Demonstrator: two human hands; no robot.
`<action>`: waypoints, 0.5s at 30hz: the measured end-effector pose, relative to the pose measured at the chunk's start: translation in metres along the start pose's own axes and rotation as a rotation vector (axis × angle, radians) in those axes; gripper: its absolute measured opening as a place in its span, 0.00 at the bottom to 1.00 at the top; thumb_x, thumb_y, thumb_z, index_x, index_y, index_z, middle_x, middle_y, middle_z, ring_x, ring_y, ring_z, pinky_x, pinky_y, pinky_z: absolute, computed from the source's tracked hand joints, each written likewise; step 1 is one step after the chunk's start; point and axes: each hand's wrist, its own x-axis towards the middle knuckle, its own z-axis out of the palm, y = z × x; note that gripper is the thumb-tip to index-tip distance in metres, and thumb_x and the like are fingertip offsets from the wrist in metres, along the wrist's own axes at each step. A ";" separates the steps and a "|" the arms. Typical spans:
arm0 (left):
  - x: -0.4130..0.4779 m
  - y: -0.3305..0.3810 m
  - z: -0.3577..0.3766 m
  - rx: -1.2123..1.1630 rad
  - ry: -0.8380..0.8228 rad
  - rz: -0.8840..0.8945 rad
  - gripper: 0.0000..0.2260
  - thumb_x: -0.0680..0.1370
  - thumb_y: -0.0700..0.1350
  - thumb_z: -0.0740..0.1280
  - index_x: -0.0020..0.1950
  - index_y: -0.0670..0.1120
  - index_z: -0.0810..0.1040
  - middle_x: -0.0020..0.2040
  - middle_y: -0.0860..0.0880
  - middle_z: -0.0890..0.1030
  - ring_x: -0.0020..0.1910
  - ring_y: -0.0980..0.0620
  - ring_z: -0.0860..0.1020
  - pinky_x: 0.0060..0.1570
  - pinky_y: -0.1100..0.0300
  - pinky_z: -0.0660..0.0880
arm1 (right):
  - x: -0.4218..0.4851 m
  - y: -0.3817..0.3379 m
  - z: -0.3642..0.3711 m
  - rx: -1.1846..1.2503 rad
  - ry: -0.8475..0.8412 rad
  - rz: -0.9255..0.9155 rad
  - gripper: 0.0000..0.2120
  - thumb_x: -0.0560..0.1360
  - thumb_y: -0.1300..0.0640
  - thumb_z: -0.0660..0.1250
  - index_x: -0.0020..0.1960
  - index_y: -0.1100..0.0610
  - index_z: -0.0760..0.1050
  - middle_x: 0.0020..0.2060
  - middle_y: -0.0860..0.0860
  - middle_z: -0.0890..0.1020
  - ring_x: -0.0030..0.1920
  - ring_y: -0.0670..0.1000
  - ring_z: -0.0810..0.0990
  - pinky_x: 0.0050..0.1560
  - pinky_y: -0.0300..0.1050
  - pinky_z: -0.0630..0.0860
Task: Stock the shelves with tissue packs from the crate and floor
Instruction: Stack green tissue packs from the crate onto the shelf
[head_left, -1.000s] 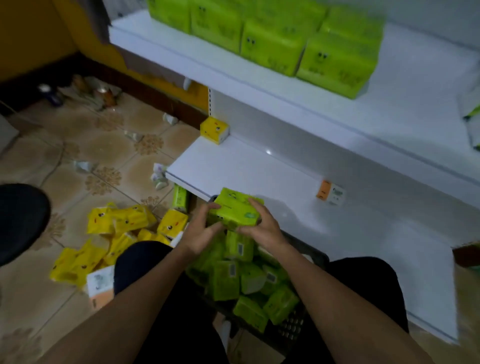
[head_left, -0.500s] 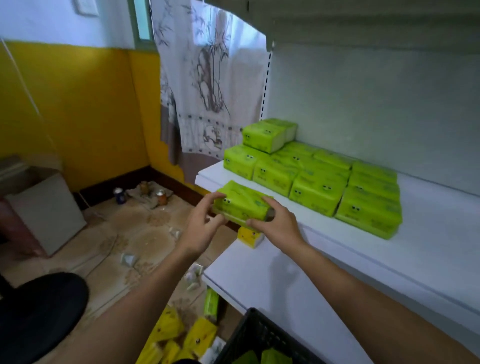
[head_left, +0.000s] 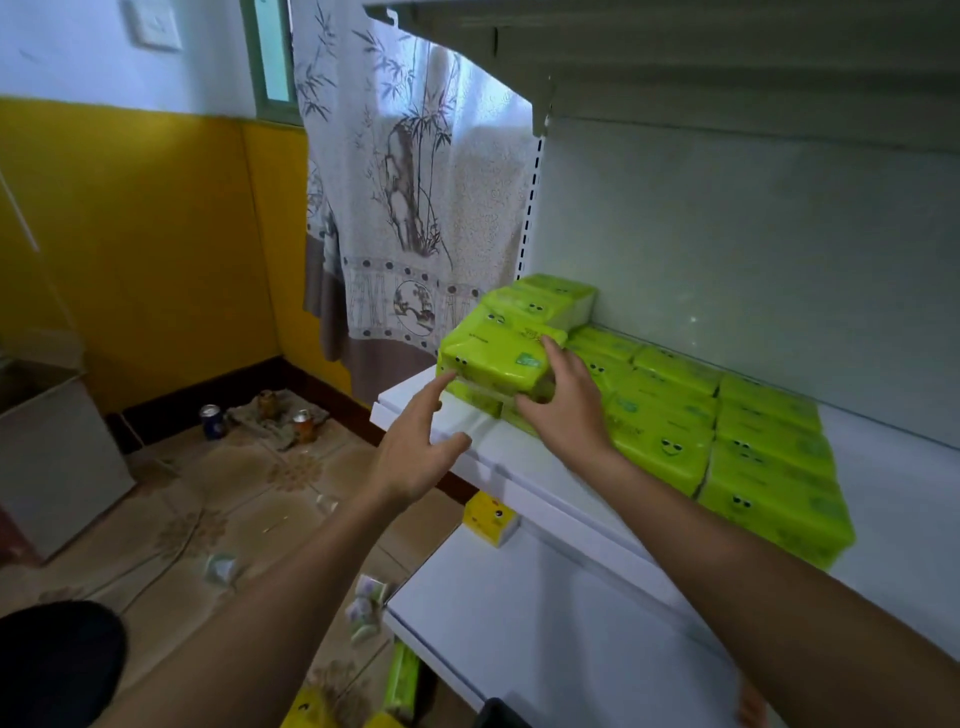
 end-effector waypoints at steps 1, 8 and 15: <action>0.002 -0.006 0.003 0.067 -0.028 -0.026 0.33 0.66 0.55 0.60 0.72 0.55 0.62 0.70 0.55 0.67 0.66 0.54 0.67 0.61 0.53 0.68 | 0.007 0.000 0.002 -0.011 -0.003 0.010 0.36 0.72 0.60 0.69 0.75 0.55 0.57 0.69 0.57 0.65 0.68 0.55 0.65 0.66 0.43 0.62; 0.001 -0.037 0.018 0.440 -0.115 -0.007 0.38 0.60 0.64 0.48 0.65 0.50 0.72 0.69 0.52 0.70 0.69 0.52 0.64 0.66 0.57 0.61 | 0.039 0.002 0.015 -0.077 -0.030 0.096 0.33 0.74 0.51 0.69 0.75 0.53 0.58 0.68 0.55 0.69 0.69 0.56 0.66 0.62 0.47 0.68; -0.002 -0.046 0.016 0.489 -0.127 0.043 0.37 0.61 0.64 0.49 0.67 0.52 0.70 0.71 0.54 0.67 0.71 0.53 0.62 0.69 0.51 0.61 | 0.050 -0.006 0.025 0.009 0.034 0.163 0.33 0.71 0.57 0.73 0.72 0.56 0.62 0.65 0.59 0.66 0.65 0.58 0.68 0.61 0.44 0.66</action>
